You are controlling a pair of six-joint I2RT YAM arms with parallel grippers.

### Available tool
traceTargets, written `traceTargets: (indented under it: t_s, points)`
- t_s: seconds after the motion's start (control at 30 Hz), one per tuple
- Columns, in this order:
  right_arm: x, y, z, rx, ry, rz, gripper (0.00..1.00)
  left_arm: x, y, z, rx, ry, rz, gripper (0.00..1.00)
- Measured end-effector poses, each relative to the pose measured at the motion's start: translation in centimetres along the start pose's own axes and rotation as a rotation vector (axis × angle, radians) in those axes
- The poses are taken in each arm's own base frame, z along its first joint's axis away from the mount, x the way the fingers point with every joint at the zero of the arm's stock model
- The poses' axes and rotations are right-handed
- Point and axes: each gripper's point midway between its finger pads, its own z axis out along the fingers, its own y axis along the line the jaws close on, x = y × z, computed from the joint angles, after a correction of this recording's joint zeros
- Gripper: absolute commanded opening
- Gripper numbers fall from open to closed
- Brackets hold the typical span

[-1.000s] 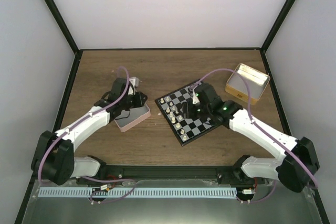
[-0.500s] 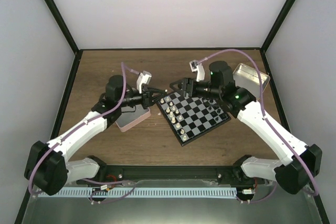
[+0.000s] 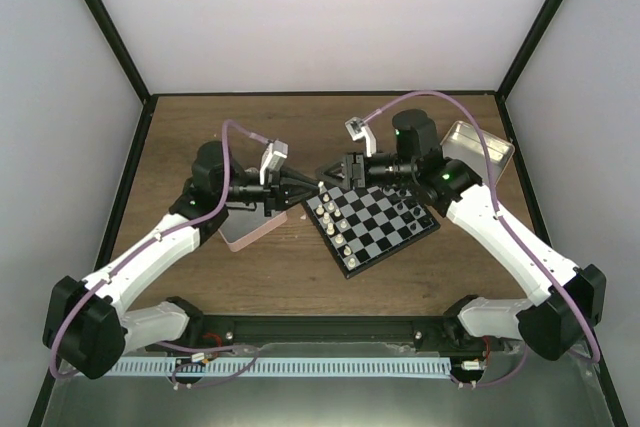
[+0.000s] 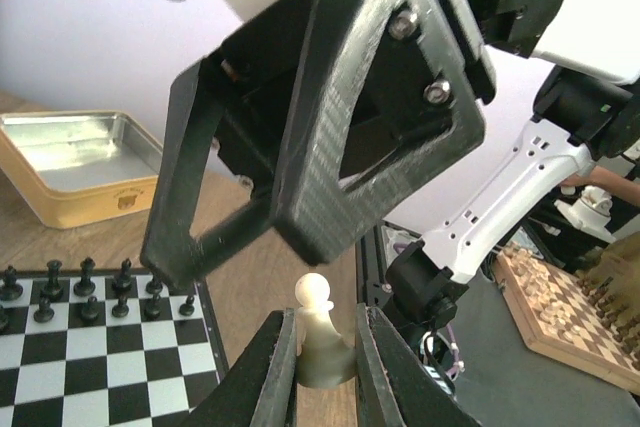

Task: Set up the chess pieces on the board
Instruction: Place the chess piece on the chessboard.

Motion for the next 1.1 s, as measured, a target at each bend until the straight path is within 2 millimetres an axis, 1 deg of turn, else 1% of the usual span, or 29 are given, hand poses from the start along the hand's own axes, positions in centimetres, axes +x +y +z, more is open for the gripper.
traceTargets:
  t_s: [0.1, 0.17, 0.37, 0.53, 0.77, 0.87, 0.97, 1.07, 1.1]
  points:
    - [0.3, 0.3, 0.0, -0.020, 0.018, 0.000, 0.39, -0.5, -0.3, 0.0, 0.009, -0.005, 0.027, 0.10]
    - [0.5, 0.5, 0.0, -0.033, 0.027, 0.000, 0.37, -0.7, -0.4, 0.0, 0.009, -0.007, 0.036, 0.10]
    - [0.9, 0.8, 0.0, -0.056, 0.046, 0.004, 0.30, -0.6, -0.1, 0.0, -0.003, -0.006, 0.038, 0.10]
    - [1.4, 0.6, 0.2, -0.065, 0.061, 0.016, 0.23, -0.5, 0.2, 0.1, -0.013, -0.003, 0.031, 0.10]
    - [1.7, 0.3, 0.3, -0.067, 0.063, 0.026, 0.01, -0.1, 0.5, 0.1, -0.021, 0.006, 0.011, 0.11]
    - [1.6, 0.2, 0.3, -0.065, 0.058, 0.035, 0.01, -0.1, 0.8, 0.1, -0.033, 0.005, 0.006, 0.20]
    - [1.5, 0.1, 0.4, -0.062, 0.047, 0.031, 0.01, -0.2, 1.1, 0.1, -0.052, 0.005, -0.003, 0.40]
    - [1.6, -0.9, 0.5, -0.027, 0.030, 0.043, 0.01, -0.6, 1.6, 0.1, -0.083, -0.001, -0.006, 0.61]
    - [1.6, -1.3, 0.6, -0.010, 0.023, 0.046, 0.01, -0.7, 1.8, 0.1, -0.096, -0.003, 0.003, 0.65]
